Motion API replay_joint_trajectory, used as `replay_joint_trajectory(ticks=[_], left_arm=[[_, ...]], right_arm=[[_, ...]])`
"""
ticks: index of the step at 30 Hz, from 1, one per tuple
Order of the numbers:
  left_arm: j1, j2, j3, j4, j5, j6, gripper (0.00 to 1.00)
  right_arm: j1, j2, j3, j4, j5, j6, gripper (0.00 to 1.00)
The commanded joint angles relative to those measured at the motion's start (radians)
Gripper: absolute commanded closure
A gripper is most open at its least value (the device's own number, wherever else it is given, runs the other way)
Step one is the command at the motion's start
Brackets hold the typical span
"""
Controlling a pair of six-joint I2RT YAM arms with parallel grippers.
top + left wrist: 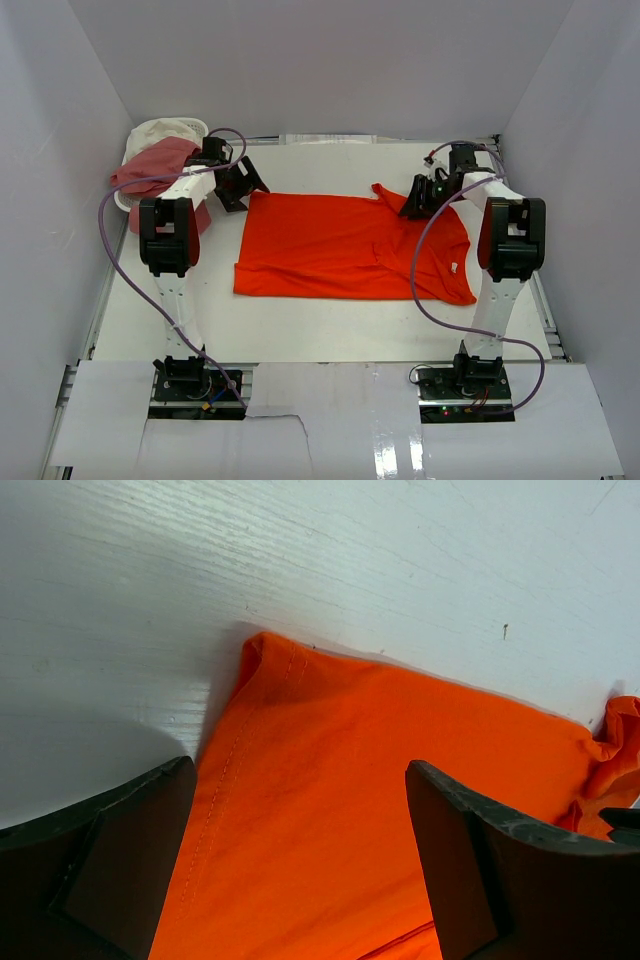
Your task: Fold and stack the t-shirts
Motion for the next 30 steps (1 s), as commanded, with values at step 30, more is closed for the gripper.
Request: replay_joint_trajectory(ticks=[30], left_arm=[[-0.004, -0.092, -0.015, 0.008, -0.022, 0.027, 0.03]], right_arm=[[-0.002, 0.146, 0.229, 0.06, 0.085, 0.06, 0.53]])
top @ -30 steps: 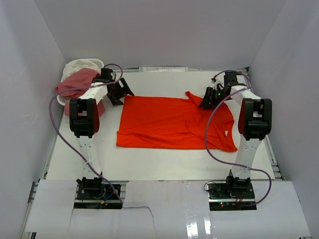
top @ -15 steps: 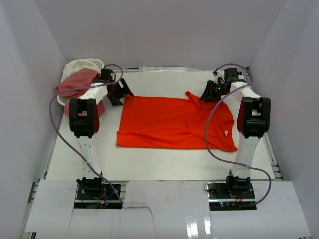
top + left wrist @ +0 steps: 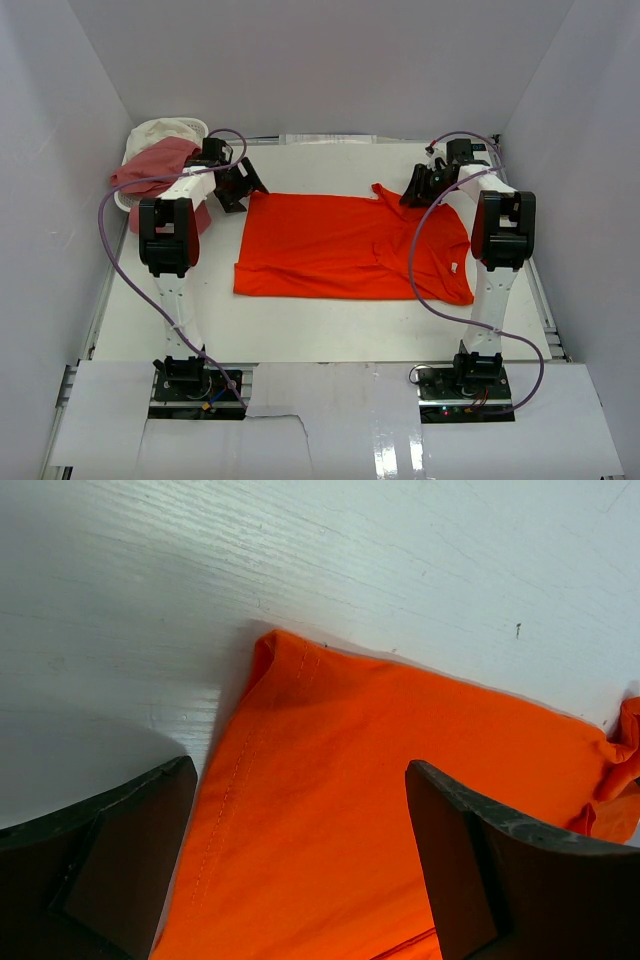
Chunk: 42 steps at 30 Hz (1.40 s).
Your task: Fold and stack the t-shirts
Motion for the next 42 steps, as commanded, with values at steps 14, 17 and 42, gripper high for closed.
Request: replay_joint_trajectory(ticks=[14, 17, 42], left_arm=[[-0.004, -0.087, -0.004, 0.004, -0.008, 0.011, 0.03], [-0.003, -0.087, -0.004, 0.004, -0.008, 0.012, 0.03], [-0.003, -0.084, -0.006, -0.002, -0.019, 0.017, 0.03]], right_arm=[[-0.002, 0.035, 0.051, 0.005, -0.029, 0.009, 0.54], [-0.002, 0.039, 0.04, 0.01, -0.038, 0.007, 0.54], [-0.025, -0.074, 0.08, 0.047, -0.161, 0.087, 0.92]])
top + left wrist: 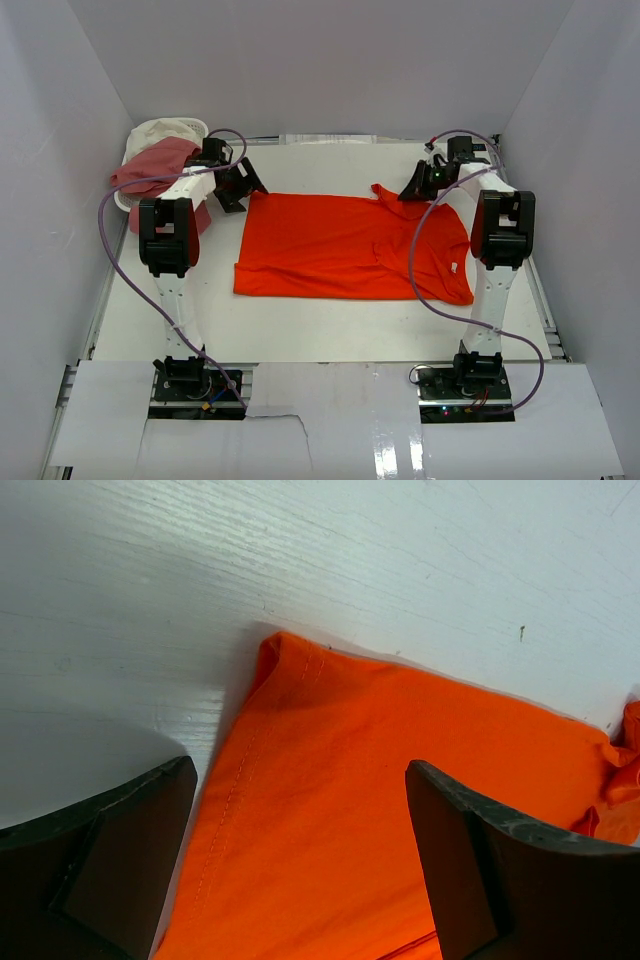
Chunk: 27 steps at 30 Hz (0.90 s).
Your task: Fold and stack the t-shirts
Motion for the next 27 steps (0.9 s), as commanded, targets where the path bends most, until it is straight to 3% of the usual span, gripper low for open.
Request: replay_joint_trajectory(ticks=[1, 14, 27], left_arm=[[-0.004, -0.082, -0.005, -0.003, -0.01, 0.015, 0.03], [-0.004, -0.026, 0.039, -0.031, -0.051, 0.004, 0.04], [-0.003, 0.016, 0.111, -0.032, -0.111, -0.007, 0.17]], right_arm=[[-0.025, -0.11, 0.044, 0.04, -0.025, 0.022, 0.92], [-0.059, -0.223, 0.09, 0.048, 0.084, 0.009, 0.92], [-0.062, -0.225, 0.088, 0.054, 0.089, -0.011, 0.92]])
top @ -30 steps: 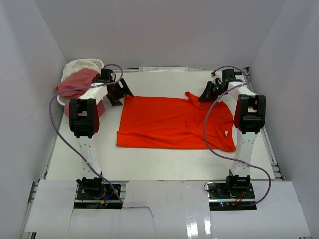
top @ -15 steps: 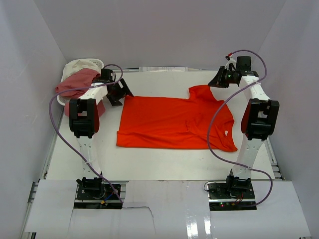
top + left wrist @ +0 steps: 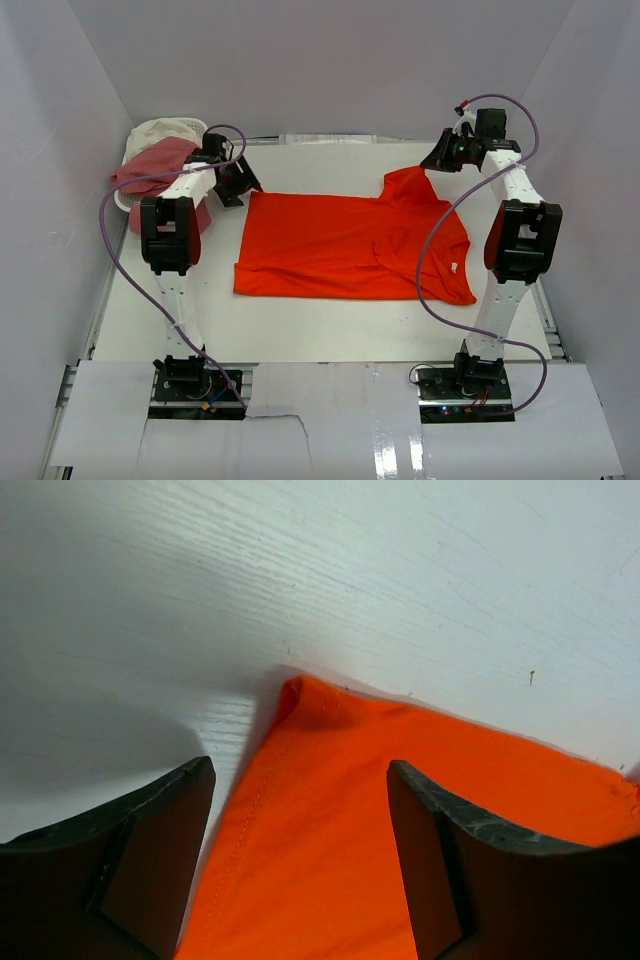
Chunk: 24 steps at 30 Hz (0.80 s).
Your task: Fold and stack the t-shirts
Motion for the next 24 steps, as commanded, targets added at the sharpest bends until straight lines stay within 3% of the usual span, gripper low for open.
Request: replay_joint_trajectory(ticks=[1, 3, 5, 24], left_arm=[[-0.004, -0.009, 0.049, -0.002, -0.039, -0.002, 0.2], [-0.004, 0.002, 0.055, -0.002, -0.038, -0.003, 0.24], [-0.004, 0.008, 0.063, -0.002, -0.033, -0.005, 0.34], [-0.017, 0.14, 0.218, -0.054, -0.073, -0.006, 0.47]], right_arm=[[-0.001, -0.031, 0.032, 0.028, -0.011, -0.016, 0.92], [-0.001, -0.031, 0.029, 0.029, -0.011, -0.018, 0.92], [-0.001, -0.034, 0.027, 0.031, -0.014, -0.019, 0.92], [-0.001, -0.044, 0.004, 0.046, -0.037, -0.019, 0.92]])
